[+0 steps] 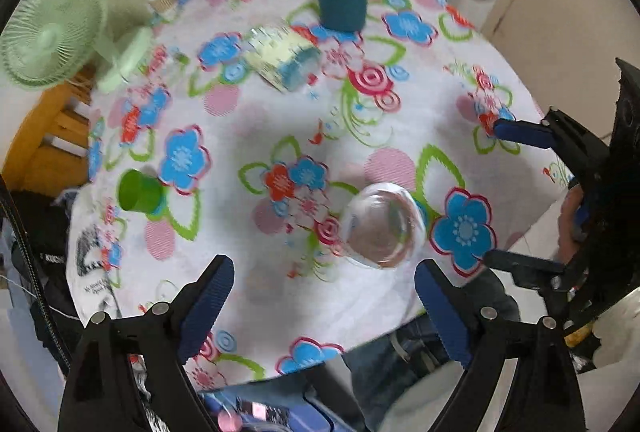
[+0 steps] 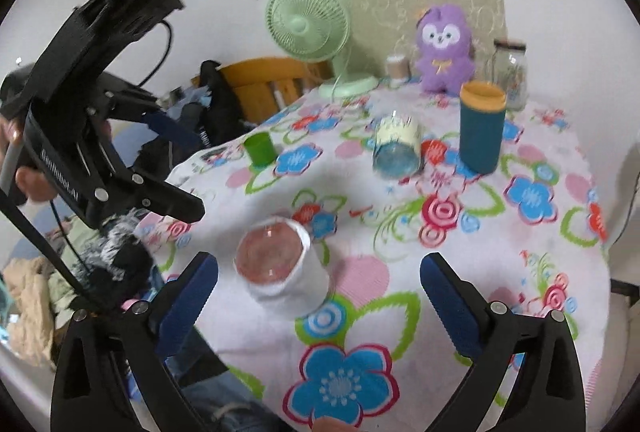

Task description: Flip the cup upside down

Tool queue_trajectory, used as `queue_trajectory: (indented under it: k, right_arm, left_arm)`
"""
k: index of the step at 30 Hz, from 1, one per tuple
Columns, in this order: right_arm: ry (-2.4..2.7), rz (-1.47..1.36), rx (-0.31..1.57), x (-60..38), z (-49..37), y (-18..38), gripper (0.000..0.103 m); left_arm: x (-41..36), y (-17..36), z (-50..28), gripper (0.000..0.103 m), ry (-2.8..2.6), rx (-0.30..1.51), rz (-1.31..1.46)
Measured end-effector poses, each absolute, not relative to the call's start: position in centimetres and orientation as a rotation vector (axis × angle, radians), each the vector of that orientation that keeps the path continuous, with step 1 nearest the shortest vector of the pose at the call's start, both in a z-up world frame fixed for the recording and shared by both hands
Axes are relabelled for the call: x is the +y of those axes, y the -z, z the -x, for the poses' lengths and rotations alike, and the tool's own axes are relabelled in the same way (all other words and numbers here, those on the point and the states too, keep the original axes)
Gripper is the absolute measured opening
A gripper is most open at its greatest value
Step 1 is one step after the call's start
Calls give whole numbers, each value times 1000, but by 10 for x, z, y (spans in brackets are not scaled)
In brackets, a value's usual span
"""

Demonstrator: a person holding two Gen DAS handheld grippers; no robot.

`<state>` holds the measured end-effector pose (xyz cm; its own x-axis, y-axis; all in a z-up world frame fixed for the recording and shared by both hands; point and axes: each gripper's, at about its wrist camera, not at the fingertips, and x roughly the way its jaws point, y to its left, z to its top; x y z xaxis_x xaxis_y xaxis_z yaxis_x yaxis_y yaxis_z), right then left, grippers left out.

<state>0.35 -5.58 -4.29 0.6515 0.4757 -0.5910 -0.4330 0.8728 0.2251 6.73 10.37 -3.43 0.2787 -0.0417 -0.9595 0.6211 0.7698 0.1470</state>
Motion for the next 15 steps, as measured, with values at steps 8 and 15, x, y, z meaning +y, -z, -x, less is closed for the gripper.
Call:
queue_trajectory:
  k: [8, 15]
  right_arm:
    - [-440, -17, 621, -29, 0, 12, 102]
    - [-397, -9, 554, -14, 12, -11, 102]
  left_arm:
    - [121, 6, -53, 94, 459, 975, -487]
    - [148, -7, -48, 96, 423, 822, -314]
